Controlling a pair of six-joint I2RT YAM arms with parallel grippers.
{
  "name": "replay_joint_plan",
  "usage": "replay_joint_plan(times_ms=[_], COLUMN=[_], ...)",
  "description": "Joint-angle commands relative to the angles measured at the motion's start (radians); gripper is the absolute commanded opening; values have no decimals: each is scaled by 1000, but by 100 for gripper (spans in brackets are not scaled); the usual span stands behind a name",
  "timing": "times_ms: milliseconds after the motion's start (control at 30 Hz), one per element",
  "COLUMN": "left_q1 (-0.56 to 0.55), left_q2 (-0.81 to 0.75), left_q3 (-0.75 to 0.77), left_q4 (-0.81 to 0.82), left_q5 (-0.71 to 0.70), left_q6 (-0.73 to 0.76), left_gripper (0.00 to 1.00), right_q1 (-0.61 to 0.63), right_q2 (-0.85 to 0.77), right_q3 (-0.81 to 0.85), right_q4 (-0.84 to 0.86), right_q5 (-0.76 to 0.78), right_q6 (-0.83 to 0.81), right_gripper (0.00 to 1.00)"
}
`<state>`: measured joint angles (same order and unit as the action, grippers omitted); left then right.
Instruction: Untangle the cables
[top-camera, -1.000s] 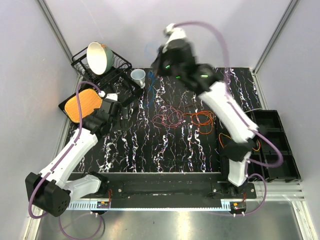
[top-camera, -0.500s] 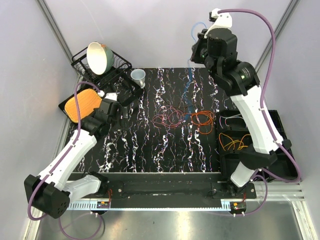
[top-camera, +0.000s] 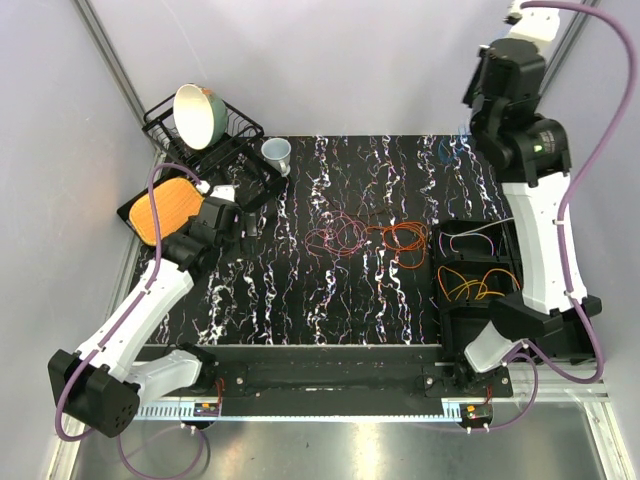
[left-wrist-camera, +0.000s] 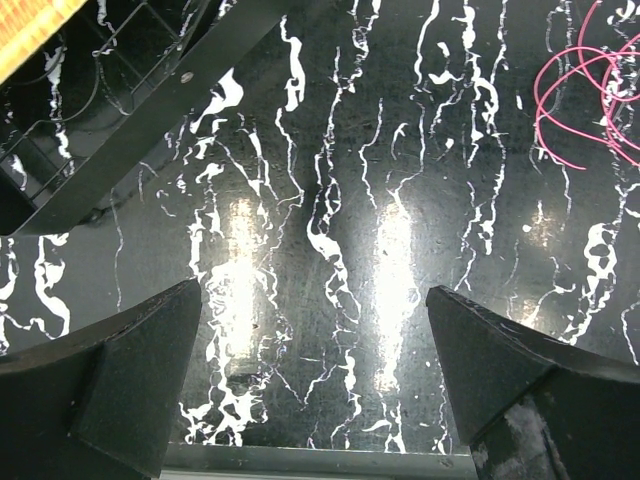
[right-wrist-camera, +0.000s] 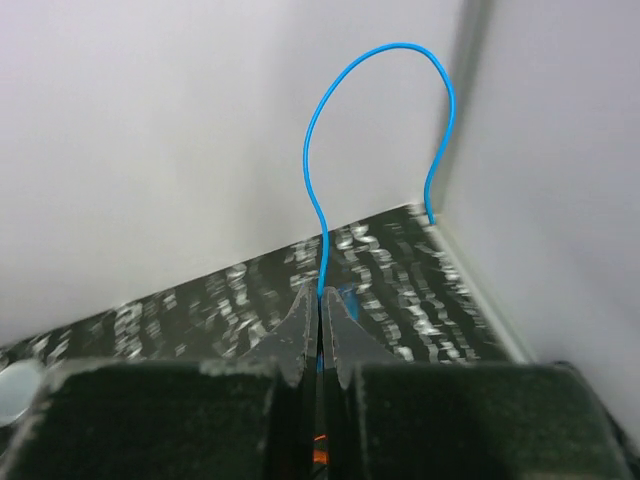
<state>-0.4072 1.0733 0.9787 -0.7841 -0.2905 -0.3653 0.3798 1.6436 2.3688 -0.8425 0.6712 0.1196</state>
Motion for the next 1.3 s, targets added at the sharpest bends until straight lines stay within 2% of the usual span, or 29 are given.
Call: replay_joint_plan(times_ms=[0, 133, 400, 567, 667, 700, 800, 1267], left_q1=[5, 4, 4, 1, 1, 1, 1, -1], left_q2=[-19, -26, -19, -6, 8, 10, 10, -9], left_q3=[-6, -12, -21, -21, -11, -8, 3, -52], left_q4=[60, 74, 72, 68, 56, 52, 36, 25], left_q5=[47, 54, 34, 47, 66, 82, 103, 80], left_q6=[12, 20, 20, 12, 5, -3, -20, -57], left_gripper=[99, 99, 99, 99, 99, 99, 99, 99], right_q1=[-76, -151, -251, -338, -375, -422, -458, -501], right_q2=[-10, 12, -5, -45, -88, -99, -114, -76], right_q3=[4, 26, 4, -95, -190, -233, -267, -184], right_q4=[28, 28, 26, 39, 74, 82, 92, 100], right_q5=[120, 172, 168, 192, 168, 148, 127, 122], right_q6=[-70, -83, -90, -113, -87, -80, -49, -87], right_gripper=[0, 0, 0, 0, 0, 0, 0, 0])
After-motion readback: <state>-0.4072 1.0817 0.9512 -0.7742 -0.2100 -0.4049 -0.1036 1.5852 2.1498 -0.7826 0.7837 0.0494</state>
